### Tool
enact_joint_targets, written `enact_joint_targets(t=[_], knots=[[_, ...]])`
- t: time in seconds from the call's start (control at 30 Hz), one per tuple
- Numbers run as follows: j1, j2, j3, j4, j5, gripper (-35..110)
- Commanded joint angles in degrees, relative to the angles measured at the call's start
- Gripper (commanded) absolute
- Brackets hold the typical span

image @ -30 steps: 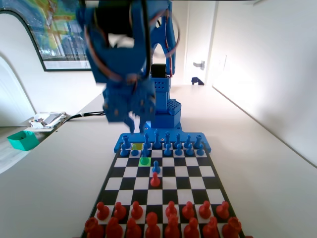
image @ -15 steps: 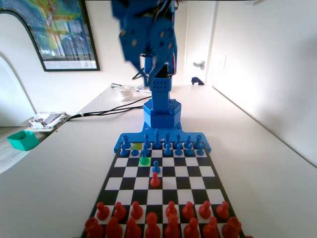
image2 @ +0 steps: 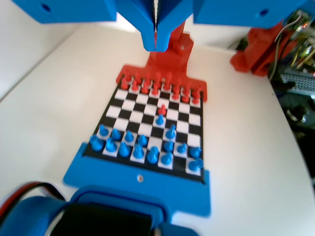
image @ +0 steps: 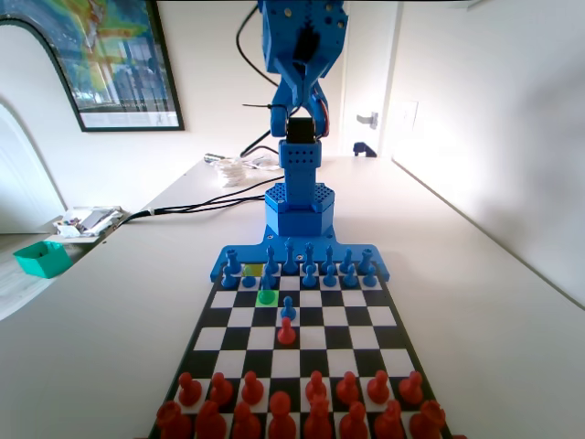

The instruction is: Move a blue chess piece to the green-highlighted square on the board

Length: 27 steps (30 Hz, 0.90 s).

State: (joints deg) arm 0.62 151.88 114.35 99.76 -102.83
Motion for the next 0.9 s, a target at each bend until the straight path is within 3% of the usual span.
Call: enact_joint_targets(t=[0.0,0.23,0.87], knots=[[-0.26,9.49,3.52,-1.49,0.70,1],[0.44,17.23,10.37,-8.17,2.72,1],[1.49,23.20,10.72,-9.67,2.72,3]])
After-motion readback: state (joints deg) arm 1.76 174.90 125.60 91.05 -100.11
